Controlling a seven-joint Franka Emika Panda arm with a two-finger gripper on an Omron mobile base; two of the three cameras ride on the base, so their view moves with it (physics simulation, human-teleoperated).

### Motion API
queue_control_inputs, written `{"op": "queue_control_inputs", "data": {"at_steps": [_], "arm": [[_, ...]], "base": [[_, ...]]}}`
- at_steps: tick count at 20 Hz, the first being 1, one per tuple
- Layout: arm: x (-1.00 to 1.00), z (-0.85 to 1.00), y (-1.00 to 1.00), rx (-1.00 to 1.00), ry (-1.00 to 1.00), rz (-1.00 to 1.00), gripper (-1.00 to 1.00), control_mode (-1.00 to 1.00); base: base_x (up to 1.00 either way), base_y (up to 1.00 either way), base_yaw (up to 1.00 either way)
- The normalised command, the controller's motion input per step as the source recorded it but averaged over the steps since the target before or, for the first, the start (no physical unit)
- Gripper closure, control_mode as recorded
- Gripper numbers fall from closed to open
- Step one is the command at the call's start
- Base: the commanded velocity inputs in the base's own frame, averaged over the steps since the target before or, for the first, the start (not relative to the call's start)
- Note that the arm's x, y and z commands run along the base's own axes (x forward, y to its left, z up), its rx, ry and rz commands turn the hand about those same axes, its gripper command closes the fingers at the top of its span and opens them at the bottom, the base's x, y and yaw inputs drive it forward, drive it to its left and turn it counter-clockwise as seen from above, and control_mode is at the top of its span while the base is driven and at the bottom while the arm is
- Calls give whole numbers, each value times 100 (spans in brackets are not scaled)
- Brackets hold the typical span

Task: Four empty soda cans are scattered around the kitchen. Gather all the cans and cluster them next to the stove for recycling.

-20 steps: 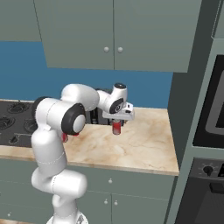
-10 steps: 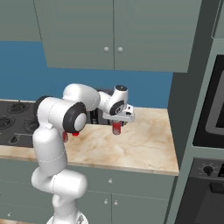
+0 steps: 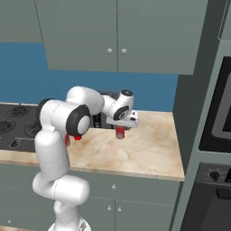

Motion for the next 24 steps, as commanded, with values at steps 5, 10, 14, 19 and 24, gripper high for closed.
{"op": "queue_control_inputs", "data": {"at_steps": [5, 10, 14, 19, 24], "arm": [[-2, -6, 0, 7, 1, 0, 100, -100], [-8, 0, 0, 9, 1, 0, 100, -100], [-13, 2, 0, 9, 0, 0, 100, -100], [-24, 10, 4, 3, 4, 0, 100, -100], [-25, 17, 8, 1, 4, 0, 100, -100]], "base": [[0, 0, 0], [0, 0, 0], [0, 0, 0], [0, 0, 0], [0, 0, 0]]}}
